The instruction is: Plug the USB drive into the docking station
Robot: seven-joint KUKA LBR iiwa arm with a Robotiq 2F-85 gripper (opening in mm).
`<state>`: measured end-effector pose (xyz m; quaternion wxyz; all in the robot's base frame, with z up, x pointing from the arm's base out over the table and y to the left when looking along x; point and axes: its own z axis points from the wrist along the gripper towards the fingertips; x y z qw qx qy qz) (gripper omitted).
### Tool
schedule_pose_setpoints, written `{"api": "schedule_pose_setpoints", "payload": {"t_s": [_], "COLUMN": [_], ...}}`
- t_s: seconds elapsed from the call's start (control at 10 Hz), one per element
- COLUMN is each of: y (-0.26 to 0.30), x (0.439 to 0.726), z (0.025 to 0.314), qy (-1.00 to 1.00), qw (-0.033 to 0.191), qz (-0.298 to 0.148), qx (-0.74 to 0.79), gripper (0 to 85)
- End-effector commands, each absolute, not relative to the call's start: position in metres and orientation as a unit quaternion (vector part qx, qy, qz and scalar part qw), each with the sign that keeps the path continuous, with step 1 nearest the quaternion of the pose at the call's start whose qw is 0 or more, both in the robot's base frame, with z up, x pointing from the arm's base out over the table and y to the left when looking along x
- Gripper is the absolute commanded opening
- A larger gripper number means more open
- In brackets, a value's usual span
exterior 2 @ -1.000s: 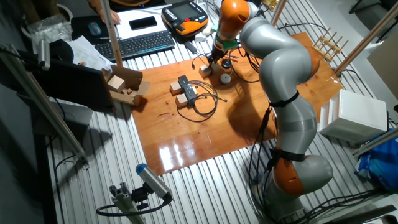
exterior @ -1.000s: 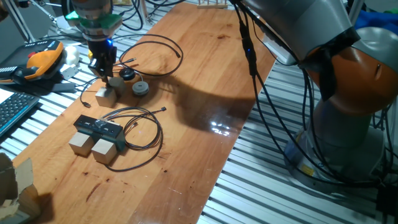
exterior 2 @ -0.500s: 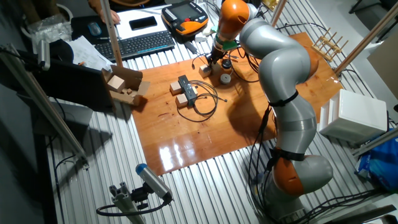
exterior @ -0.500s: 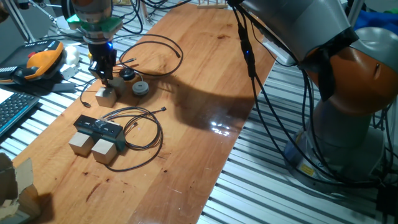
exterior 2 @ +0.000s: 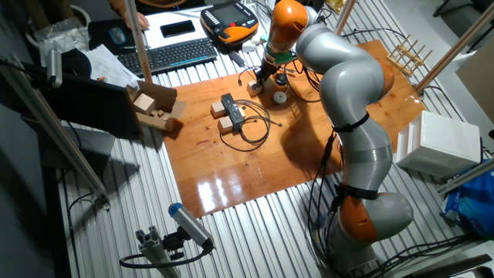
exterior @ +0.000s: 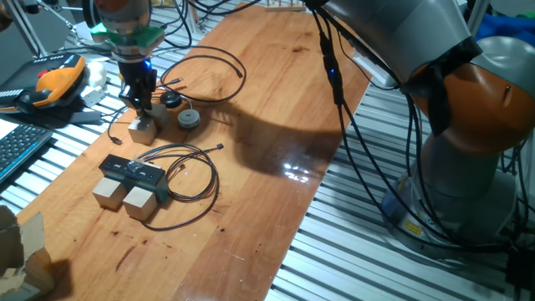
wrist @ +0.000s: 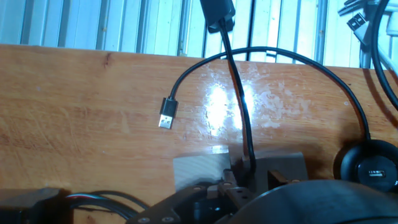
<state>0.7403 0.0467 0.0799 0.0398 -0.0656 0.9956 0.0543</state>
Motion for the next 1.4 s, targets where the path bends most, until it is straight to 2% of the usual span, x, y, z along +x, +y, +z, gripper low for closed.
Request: {"api": "schedule_pose_setpoints", "payload": {"t_s": [0.0, 1.3], "y": [0.0466, 0.0474], "x": [0.7404, 0.7416], "z": [0.0793, 0.0735], "qy": [0.996, 0.995], "qw": [0.039, 0.044], "qz": [0.054, 0.058], "qx": [-0.066, -0.068], "gripper": [34.0, 34.0]}}
